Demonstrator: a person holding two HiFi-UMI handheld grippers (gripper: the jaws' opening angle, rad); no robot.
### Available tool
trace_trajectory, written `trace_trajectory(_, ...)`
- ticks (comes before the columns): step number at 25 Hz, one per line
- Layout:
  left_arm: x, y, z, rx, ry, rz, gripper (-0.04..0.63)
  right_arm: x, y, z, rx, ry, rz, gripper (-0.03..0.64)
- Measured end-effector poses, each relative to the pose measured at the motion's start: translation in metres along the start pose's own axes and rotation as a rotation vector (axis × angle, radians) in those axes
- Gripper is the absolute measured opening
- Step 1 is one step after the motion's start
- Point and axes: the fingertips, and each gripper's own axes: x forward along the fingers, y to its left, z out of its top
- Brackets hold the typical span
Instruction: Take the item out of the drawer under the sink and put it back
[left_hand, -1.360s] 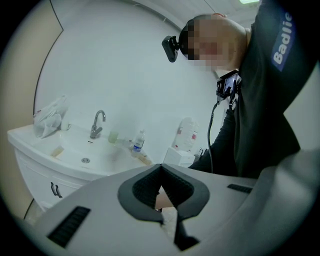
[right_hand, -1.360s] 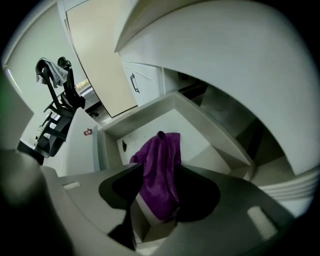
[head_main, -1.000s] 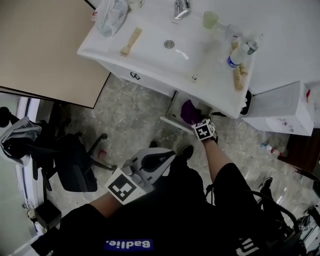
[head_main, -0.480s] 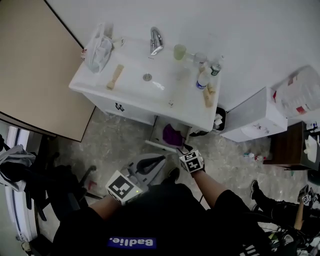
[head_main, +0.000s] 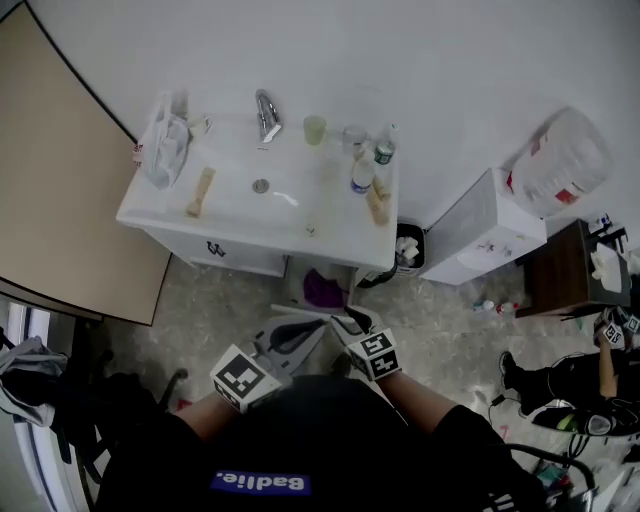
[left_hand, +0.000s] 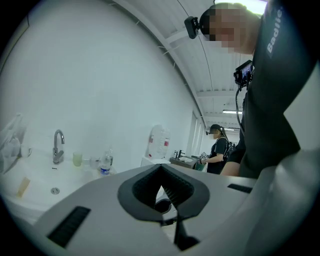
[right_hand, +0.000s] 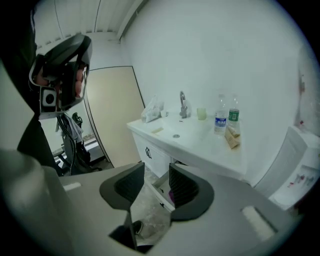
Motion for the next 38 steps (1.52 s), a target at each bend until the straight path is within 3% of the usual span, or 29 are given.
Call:
trace_trajectory(7, 0.019, -0.010, 0.007, 0.046, 0.006, -0.053, 0.005, -0.051, 0.005, 0.039, 0.050, -0.148, -0.006, 0.120)
trace_trajectory(17, 0.024, -0.011, 0.008, 0.037, 0.003, -0.046, 0.005, -0.120, 0.029, 0.124, 0.036, -0.347, 0.059, 0.029)
trace_trajectory(24, 0.021, -0.010, 0.004, 0.033, 0.004, -0.030, 0.005, -0.118, 0.045, 0.121, -0.051, -0.394, 0.063, 0.002)
trace_trajectory(38, 0.013, -0.007, -0.005, -0.006, 0.000, -0.017, 0.005, -0.114, 0.068, 0.118, -0.089, -0.397, 0.140, 0.002)
